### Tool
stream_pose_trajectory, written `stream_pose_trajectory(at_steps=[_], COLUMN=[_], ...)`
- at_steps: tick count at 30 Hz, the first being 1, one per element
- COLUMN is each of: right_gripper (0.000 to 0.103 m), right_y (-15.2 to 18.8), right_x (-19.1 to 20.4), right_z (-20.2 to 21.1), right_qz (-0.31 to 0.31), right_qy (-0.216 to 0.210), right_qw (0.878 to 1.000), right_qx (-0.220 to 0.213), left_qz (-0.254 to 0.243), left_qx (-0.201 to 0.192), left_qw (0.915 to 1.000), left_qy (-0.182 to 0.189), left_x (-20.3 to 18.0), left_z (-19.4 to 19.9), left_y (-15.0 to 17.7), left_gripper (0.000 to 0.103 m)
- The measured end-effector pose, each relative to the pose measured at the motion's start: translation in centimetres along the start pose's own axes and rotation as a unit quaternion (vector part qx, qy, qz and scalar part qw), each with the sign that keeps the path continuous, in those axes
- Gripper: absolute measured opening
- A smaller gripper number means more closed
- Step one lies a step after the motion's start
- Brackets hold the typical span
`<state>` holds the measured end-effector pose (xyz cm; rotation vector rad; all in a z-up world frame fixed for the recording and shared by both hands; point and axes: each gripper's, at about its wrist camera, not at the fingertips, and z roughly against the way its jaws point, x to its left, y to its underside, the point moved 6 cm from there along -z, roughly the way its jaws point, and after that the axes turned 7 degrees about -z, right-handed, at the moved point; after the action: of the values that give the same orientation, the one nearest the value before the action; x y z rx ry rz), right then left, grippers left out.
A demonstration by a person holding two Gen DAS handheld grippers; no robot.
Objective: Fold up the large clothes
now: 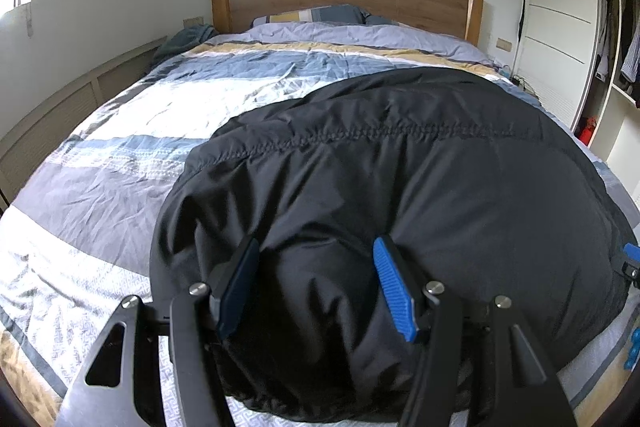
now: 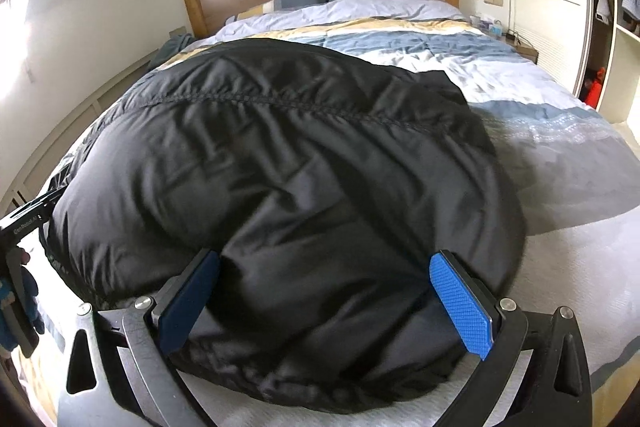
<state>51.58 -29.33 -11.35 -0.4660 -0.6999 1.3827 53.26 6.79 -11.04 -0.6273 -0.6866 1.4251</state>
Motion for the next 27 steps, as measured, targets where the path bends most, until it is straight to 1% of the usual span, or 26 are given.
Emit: stream_pose_trajectory(at_steps=[2,4,6,8,10,11,12,13,14,16,21,24,27], right_gripper=[0.102,0.103,0.102,0.103,0.102,0.102,0.103,0.103,0.103,0.103,0.103,0.103,0.103], right_y=[-0.1,-0.2,-0.4,-0.6,-0.6,-0.5,-0.2,-0.1,0.2,0.5,0.4,-0.6,-1.8], right_x=[-0.9,-1.6,-2.0,-2.2,-2.6,-2.9,-3.4,-3.8,-4.5,-5.3,-7.2,-6.8,-5.6], right_z=[0.4,0.8,1.6,2.4,2.7,2.5,2.2,2.0,1.7,1.5,3.0,4.5,5.1], right_qz=[-0.004,-0.008,-0.008,-0.004,-0.011,-0.016,-0.022,-0.027,-0.037,-0.05,-0.061,-0.059,-0.054], right_qy=[0.007,0.007,0.007,0.01,0.008,0.01,0.017,0.02,0.026,0.028,0.045,0.036,0.017], right_qw=[1.0,1.0,1.0,1.0,1.0,1.0,1.0,0.999,0.999,0.998,0.997,0.998,0.998], right_qx=[0.003,0.004,0.001,-0.009,-0.01,-0.007,-0.001,0.004,0.013,0.021,0.015,-0.005,-0.02], left_qz=[0.001,0.003,0.015,0.027,0.049,0.055,0.055,0.055,0.057,0.064,0.071,0.074,0.074], left_qx=[0.01,0.011,-0.005,-0.017,-0.002,0.026,0.04,0.052,0.061,0.067,0.056,0.036,0.028], left_qw=[0.9998,0.9995,0.9991,0.999,0.9986,0.9981,0.9976,0.9971,0.9964,0.9955,0.9959,0.9966,0.9968], left_qy=[0.016,0.03,0.039,0.031,0.017,0.01,0.007,0.01,0.013,0.016,-0.002,-0.009,0.001], left_x=[0.6,1.3,2.6,4.0,5.8,6.6,6.9,7.2,7.5,8.2,9.9,10.3,9.9], left_z=[0.2,0.6,1.8,2.2,1.4,0.1,-0.6,-1.1,-1.5,-1.4,0.7,2.3,3.0], left_y=[0.3,0.3,0.1,-0.2,0.0,0.6,1.0,1.4,1.9,2.4,2.0,0.8,-0.2], left_gripper=[0.058,0.058,0.058,0.058,0.058,0.058,0.059,0.065,0.069,0.071,0.071,0.071,0.071])
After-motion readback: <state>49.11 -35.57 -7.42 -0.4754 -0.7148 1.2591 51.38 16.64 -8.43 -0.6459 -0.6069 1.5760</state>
